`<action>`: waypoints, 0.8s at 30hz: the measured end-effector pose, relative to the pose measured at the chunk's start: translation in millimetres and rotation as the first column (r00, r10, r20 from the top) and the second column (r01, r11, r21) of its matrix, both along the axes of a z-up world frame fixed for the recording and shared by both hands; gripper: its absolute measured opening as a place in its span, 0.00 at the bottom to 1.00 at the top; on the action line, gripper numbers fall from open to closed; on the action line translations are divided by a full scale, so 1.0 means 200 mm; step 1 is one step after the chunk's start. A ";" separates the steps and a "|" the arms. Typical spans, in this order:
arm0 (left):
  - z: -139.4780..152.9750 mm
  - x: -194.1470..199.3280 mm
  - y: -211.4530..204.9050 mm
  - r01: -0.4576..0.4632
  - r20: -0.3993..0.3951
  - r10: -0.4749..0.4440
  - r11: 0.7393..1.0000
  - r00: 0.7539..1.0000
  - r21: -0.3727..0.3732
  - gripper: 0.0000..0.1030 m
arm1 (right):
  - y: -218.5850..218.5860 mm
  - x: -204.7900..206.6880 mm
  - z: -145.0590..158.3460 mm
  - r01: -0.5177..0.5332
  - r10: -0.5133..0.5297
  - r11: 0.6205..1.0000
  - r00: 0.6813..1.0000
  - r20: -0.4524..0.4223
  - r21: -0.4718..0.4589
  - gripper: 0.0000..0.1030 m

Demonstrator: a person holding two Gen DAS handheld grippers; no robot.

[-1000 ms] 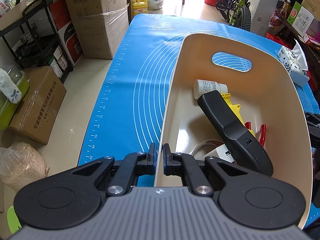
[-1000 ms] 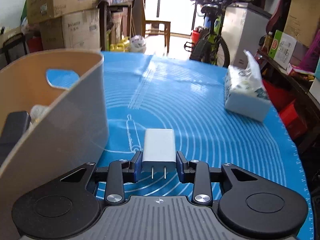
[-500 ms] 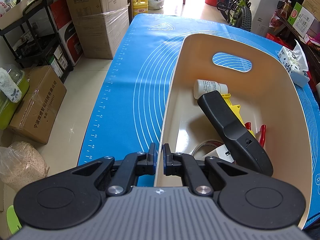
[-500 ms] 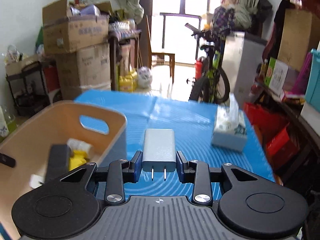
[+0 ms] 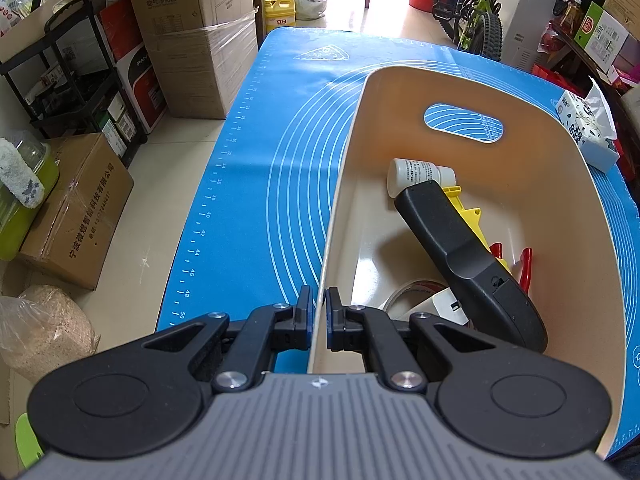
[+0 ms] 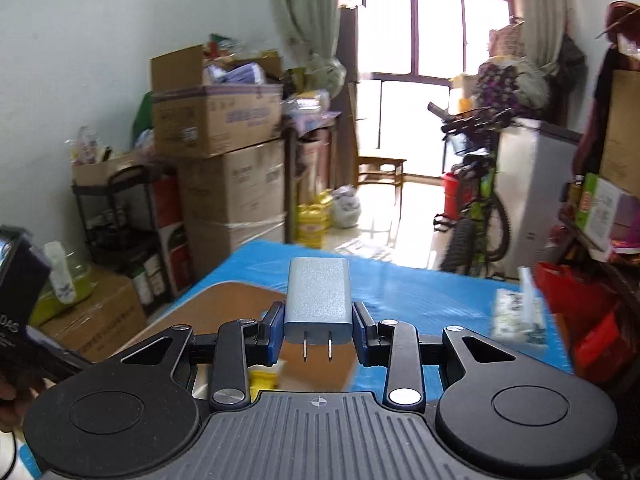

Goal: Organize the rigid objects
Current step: 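Carry the white charger plug into the basket and release it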

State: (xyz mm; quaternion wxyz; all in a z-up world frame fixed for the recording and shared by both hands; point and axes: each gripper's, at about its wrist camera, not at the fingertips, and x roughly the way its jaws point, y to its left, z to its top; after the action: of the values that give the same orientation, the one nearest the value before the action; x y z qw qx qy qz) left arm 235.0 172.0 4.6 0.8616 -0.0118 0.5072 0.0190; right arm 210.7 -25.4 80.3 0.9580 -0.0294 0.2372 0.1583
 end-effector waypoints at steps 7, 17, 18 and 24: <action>0.00 0.00 -0.01 0.003 0.000 -0.003 1.000 1.000 0.005 0.07 | 0.19 0.06 -0.14 -0.071 0.067 0.997 0.992 -0.111 -0.037 0.41; 0.00 0.00 -0.01 0.004 -0.001 -0.004 1.000 1.000 0.009 0.08 | 0.31 0.10 -0.31 -0.093 0.076 0.994 0.966 -0.248 -0.059 0.41; 0.00 0.00 -0.01 0.004 -0.001 -0.004 1.000 1.000 0.009 0.08 | 0.31 0.10 -0.33 -0.095 0.075 0.993 0.963 -0.260 -0.065 0.41; 0.00 0.00 -0.01 0.004 -0.001 -0.004 1.000 1.000 0.012 0.08 | 0.32 0.12 -0.39 -0.087 0.053 0.992 0.942 -0.332 -0.087 0.41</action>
State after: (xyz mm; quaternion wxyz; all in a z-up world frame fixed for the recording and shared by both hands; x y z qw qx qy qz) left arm 234.7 170.3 4.7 0.8614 -0.0057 0.5076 0.0201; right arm 234.9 39.2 1.4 0.8960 -0.0592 0.4003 0.1828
